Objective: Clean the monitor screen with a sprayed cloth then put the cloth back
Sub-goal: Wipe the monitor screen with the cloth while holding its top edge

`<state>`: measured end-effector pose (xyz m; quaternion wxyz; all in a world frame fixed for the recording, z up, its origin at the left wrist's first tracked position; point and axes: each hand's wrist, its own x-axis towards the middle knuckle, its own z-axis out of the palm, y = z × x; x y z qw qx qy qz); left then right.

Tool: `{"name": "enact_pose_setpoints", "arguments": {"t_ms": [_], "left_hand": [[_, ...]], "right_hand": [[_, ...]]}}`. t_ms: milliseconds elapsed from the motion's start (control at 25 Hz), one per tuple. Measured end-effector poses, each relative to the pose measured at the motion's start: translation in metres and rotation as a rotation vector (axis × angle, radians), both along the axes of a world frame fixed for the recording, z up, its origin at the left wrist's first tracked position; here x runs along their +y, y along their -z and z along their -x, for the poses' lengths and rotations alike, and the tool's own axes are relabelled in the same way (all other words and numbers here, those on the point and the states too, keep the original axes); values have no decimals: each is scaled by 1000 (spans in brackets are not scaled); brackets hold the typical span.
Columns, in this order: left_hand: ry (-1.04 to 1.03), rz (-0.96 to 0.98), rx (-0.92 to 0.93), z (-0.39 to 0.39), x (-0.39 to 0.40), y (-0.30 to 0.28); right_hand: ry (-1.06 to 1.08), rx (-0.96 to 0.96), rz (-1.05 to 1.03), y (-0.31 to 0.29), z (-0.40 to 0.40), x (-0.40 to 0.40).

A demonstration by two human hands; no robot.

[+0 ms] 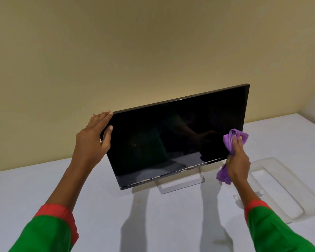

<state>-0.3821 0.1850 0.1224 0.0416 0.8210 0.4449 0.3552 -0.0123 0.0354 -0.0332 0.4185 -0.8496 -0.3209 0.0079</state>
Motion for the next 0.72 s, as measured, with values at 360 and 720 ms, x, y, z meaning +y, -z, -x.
{"name": "enact_pose_setpoints", "arguments": {"t_ms": [360, 720], "left_hand": [[-24, 35, 10, 12, 5, 3], [-31, 52, 84, 28, 3, -3]], "right_hand": [[156, 309, -80, -17, 62, 30], [-192, 160, -49, -4, 194, 32]]}}
